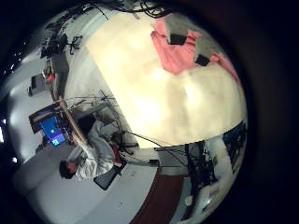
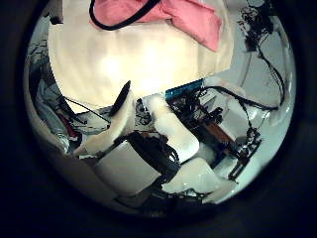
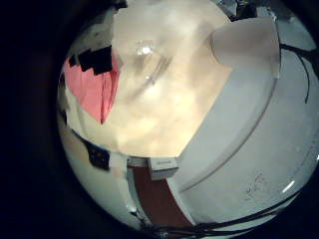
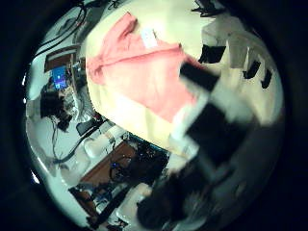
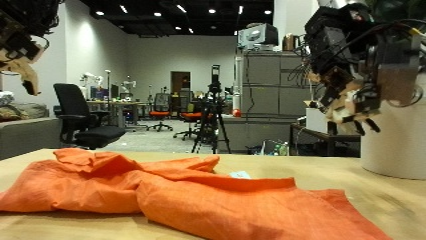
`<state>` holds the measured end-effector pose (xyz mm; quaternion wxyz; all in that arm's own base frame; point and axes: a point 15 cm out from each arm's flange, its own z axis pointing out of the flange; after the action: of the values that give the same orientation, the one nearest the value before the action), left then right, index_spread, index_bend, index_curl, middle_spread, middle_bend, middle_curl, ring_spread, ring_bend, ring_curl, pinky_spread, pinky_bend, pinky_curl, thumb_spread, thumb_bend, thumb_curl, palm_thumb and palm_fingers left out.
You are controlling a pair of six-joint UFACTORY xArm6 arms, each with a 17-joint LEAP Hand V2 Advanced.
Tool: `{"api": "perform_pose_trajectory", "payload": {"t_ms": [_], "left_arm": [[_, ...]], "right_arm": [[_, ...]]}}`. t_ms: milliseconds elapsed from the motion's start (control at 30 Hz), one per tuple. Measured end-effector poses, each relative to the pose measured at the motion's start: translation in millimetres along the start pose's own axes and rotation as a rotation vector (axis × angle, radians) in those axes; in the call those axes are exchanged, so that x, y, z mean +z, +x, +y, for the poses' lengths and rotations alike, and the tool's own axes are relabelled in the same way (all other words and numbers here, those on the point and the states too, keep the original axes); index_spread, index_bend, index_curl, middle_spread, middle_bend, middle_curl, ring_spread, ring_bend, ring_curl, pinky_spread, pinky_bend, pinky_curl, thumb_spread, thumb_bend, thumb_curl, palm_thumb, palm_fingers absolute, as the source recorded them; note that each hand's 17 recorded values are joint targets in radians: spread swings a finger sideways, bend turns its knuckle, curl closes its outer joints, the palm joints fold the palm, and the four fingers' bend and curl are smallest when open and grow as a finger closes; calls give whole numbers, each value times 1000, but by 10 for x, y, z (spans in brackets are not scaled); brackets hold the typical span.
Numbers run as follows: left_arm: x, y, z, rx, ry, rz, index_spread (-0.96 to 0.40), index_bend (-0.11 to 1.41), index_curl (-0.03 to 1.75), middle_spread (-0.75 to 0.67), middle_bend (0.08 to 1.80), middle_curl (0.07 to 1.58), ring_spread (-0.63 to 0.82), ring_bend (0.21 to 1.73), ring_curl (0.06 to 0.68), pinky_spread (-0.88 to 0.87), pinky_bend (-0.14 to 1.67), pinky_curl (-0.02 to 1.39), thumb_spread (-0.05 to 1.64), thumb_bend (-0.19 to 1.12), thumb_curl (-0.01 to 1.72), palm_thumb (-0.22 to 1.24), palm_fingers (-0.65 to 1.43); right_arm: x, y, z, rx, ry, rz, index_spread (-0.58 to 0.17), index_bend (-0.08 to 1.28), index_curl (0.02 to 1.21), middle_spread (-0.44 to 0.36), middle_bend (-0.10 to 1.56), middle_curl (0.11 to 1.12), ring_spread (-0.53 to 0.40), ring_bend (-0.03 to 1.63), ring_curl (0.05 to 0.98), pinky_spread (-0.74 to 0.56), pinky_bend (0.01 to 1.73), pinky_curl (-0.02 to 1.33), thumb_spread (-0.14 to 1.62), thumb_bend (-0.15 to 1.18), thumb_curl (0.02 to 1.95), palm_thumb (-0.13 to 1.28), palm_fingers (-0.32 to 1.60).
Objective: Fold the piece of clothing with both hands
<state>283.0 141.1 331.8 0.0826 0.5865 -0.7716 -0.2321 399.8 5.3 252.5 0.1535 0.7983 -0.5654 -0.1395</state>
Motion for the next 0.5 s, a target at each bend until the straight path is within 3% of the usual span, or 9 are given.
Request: {"api": "perform_pose_trajectory", "payload": {"t_ms": [100,233,367,500], "left_arm": [[30,10,18,2,-3,6,-33,159,309,-96,305,426,-75,705,270,0,418,378,1073,-22,307,492,255],[39,10,19,5,-5,3,-33,157,307,-96,307,426,-75,706,270,-1,420,377,1073,-22,307,492,253],[67,9,11,4,-6,5,-33,159,307,-95,309,426,-75,706,269,-1,422,376,1073,-22,307,492,252],[89,10,-36,9,-5,6,-33,158,307,-95,311,426,-75,707,270,-1,424,376,1073,-22,307,492,251]], "right_arm": [[324,8,-55,-3,-6,-4,-300,488,568,-110,821,573,-124,961,498,-133,816,531,1052,-51,452,518,-126],[613,15,-114,-7,17,2,-276,416,495,-47,631,485,-10,772,405,69,677,437,1025,-37,410,487,-89],[840,-20,4,-12,11,1,-265,358,458,-20,529,436,43,682,358,170,587,386,1005,-27,385,497,-18],[976,-4,111,-33,-18,28,-303,328,431,-18,465,406,71,613,325,211,520,351,992,-26,369,517,22]]}}
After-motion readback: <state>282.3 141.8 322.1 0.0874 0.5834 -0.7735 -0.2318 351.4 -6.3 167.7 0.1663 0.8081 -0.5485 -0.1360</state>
